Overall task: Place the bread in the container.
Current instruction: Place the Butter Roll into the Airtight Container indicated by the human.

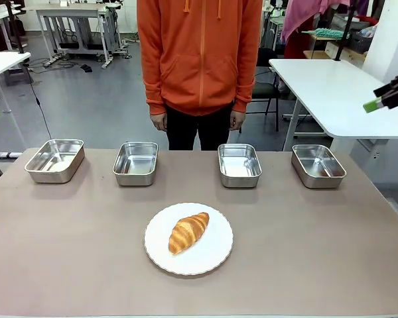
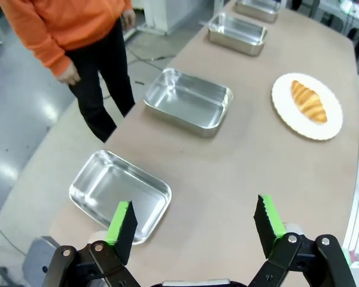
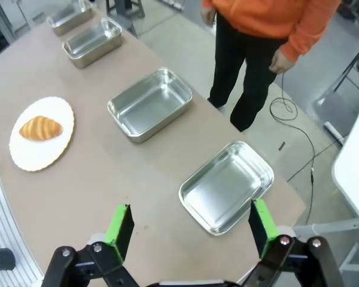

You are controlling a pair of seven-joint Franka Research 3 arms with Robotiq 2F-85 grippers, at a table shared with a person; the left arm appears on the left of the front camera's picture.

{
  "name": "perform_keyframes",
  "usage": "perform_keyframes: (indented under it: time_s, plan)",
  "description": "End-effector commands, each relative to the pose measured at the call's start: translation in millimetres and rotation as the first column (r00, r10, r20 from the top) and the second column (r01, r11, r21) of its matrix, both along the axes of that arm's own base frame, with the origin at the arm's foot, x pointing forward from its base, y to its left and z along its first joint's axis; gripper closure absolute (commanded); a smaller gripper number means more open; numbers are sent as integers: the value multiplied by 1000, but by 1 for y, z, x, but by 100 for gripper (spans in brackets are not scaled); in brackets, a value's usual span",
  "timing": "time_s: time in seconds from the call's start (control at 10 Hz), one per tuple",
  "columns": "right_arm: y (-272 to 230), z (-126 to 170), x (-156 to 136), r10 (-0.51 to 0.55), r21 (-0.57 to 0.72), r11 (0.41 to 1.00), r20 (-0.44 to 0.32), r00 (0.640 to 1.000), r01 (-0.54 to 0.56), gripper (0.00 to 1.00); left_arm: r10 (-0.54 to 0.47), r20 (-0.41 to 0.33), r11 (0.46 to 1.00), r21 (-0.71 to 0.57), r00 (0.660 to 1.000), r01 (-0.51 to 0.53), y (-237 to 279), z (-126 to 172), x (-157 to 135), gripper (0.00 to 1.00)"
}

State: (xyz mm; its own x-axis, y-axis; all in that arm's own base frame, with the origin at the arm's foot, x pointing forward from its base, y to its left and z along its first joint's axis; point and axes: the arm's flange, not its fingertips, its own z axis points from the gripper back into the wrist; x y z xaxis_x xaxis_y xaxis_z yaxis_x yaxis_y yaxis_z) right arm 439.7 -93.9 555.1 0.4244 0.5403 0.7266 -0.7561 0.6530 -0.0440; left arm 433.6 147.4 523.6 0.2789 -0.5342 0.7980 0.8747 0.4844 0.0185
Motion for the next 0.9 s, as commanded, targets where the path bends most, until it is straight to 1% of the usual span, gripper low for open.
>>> perform_keyframes:
  time_s: [0.0,0.1,0.2,0.4,0.5,0.6,0.8]
  plan:
    - [-21,2,15,25,56,998,28,999,-27,0,-36,41,996,-80,999,39,12,5,4,0]
    - [-29,5,17,5,85,996,33,999,-8,0,-33,56,992,-117,998,40,18,10,3,0]
    - [-35,8,18,-7,110,994,39,999,2,0,-6,63,991,-134,998,15,23,16,3,0]
    - [-43,13,20,-11,146,989,46,999,4,0,9,80,986,-167,997,5,27,22,4,0]
    - [-45,13,21,-13,158,987,48,999,6,0,14,81,985,-172,997,0,28,23,4,0]
    - [-48,14,22,12,187,982,49,999,-21,0,26,79,983,-185,997,-11,25,23,3,0]
    - [-50,13,24,-4,191,982,47,999,-5,0,27,67,981,-192,997,-14,23,23,2,0]
